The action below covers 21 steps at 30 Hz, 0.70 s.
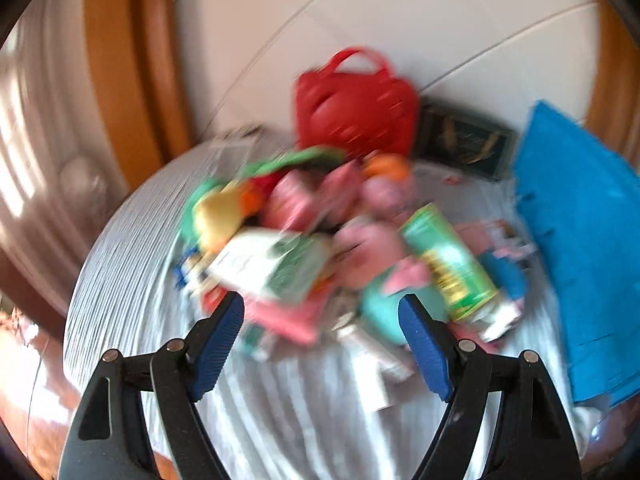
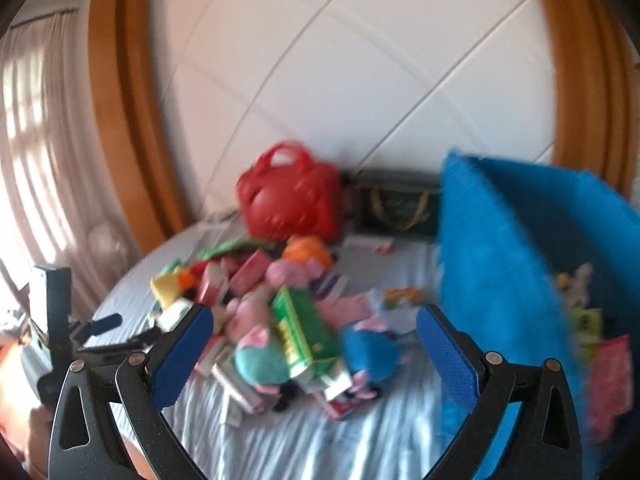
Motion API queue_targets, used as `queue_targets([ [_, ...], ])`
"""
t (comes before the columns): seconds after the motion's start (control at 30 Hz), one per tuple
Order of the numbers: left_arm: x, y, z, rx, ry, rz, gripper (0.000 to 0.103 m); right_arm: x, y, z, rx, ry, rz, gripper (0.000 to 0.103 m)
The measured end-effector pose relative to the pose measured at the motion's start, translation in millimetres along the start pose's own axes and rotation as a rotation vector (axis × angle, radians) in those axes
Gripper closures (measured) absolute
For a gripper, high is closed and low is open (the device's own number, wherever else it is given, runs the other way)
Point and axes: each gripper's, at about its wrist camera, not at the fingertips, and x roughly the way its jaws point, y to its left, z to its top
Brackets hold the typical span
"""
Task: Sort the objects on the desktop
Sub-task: 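Withdraw both tools from the crate back toward the pile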
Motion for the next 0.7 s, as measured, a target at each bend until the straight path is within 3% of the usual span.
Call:
queue_targets([
  [0.17,56,60,-38,-0.068,0.109,0.079,0.024,72,27,-39,-0.029,0.149,0.013,0.0],
  [0.3,101,80,-58,-0.129,0.197,0.026,0.024,121,37,-74,-0.037,0.285,0.001,0.0],
  [0.47,142,72,-59,-0.152,0.217,-0.021,0.024,164,42,-111,-0.037,0.425,0.003,0.0],
  [0.57,175,68,-63,-0.113,0.28,0.047,0.024,181,44,-125,-0.047,0.478,-0.003,0.0],
  [0.7,172,93,-81,-0.135,0.308,0.13,0.024,195,49,-133,-0.054,0.512,0.018,0.0],
])
